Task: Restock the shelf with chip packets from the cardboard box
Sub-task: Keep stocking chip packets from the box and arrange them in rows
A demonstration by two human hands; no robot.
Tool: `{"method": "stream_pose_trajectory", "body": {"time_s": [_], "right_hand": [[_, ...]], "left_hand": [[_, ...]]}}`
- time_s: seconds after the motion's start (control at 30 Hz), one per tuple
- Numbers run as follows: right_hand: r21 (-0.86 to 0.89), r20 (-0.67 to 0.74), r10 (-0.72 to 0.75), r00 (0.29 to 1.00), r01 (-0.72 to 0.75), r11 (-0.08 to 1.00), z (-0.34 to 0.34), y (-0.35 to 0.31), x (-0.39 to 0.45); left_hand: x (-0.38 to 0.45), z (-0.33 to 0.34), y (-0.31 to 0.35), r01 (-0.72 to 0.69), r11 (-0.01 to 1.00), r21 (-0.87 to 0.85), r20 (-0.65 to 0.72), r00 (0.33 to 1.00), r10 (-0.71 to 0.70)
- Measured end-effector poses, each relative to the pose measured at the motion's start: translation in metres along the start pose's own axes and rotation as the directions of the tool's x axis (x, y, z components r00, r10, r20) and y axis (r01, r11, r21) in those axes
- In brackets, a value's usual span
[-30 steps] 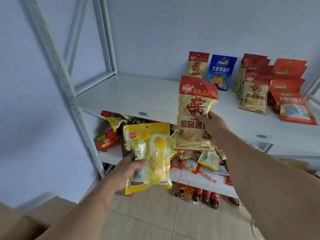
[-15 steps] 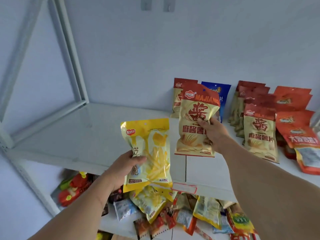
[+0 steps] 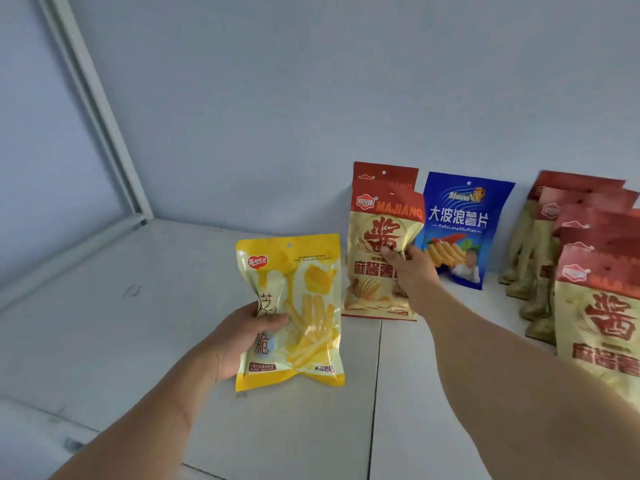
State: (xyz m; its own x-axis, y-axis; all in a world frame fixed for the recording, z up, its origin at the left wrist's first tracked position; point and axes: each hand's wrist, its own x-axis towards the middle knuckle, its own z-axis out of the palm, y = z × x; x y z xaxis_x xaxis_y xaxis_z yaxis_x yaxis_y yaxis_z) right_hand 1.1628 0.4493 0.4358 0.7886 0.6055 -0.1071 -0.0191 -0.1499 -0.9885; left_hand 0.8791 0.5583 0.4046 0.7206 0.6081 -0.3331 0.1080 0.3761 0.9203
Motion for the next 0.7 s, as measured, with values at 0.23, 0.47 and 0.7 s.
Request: {"method": "stream_pose_trajectory", "body": {"time_s": [0.23,0.47,0.7], "right_hand": [[-0.084,-0.055,-0.059,0.997,0.055,0.995,0.014,0.014,0.068],[-0.119,-0.171,-0.079,0.982,0.059,0.991,0.033,0.02,0.098],[-0.195,-0.332,-0.103,0.938,0.038,0.98,0.038,0.026,0.095]], "left_hand": [[0.05,0.016,0.013,0.031,0.999,-0.014,-0.056,0.998,-0.032],[0.076,0.015,0.012,0.022,0.999,-0.033,-0.066,0.998,-0.024],[0.083,0.01,0.016,-0.008,1.0,-0.023,-0.058,0.998,0.006]]}}
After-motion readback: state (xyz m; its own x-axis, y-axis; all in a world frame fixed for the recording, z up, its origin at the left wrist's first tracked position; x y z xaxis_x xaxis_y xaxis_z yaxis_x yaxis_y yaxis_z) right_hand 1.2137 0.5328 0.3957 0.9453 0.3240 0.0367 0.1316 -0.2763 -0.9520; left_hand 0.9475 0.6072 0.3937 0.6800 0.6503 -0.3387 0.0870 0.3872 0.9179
